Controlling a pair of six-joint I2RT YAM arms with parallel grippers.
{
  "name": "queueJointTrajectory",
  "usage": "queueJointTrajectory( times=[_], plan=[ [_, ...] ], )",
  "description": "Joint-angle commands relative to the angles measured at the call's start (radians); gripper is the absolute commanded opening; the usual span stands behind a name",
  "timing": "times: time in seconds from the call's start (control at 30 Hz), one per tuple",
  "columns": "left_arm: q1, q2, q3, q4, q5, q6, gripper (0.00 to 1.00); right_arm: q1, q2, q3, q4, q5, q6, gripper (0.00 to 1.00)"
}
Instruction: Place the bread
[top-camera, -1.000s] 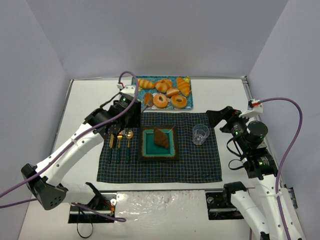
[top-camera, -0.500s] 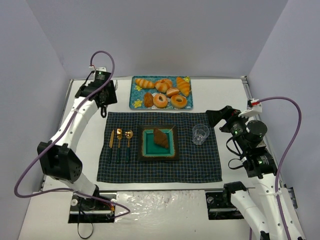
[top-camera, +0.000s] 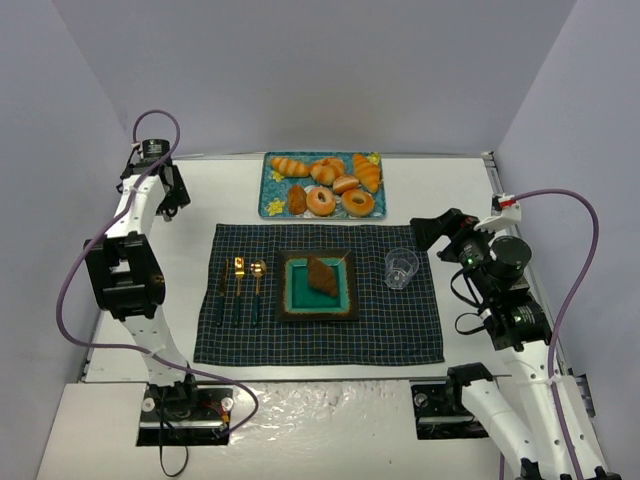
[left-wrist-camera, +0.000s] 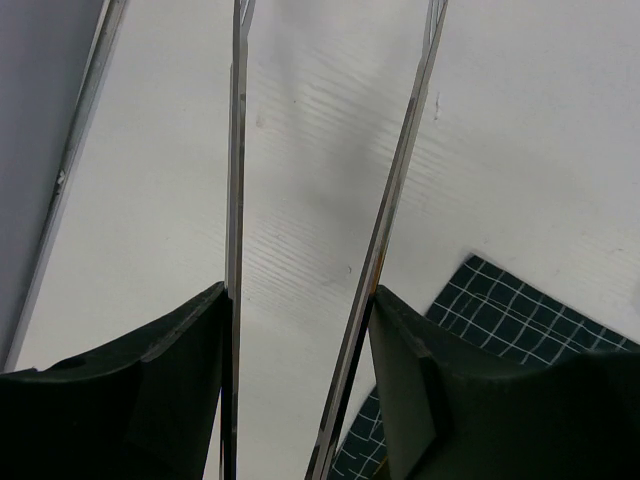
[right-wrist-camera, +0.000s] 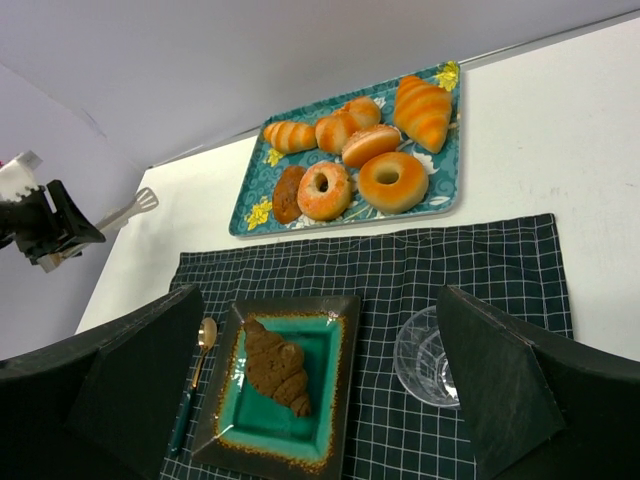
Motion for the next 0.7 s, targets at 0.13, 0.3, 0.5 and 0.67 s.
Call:
queueJointTrajectory(
  times=[0.13,0.3,0.5,0.67],
  plan=[
    [0.040,0.096,0.050,0.089,0.069,0.013,0.50,0.001,0.037,0.035,0.101,-0.030,-0.019,1.00],
    [0.043,0.155,0.076,0.074,0.066,0.013,0.50,0.001,0.039,0.031,0.107,-0.031,-0.016,1.00],
    [0.053,0.204,0.075,0.060,0.079,0.000,0.51,0.000,0.035,0.019,0.108,-0.029,-0.015,1.00],
    [0.052,0.222,0.073,0.046,0.084,-0.007,0.56,0.000,0.030,0.014,0.107,-0.027,-0.011,1.00]
  ],
)
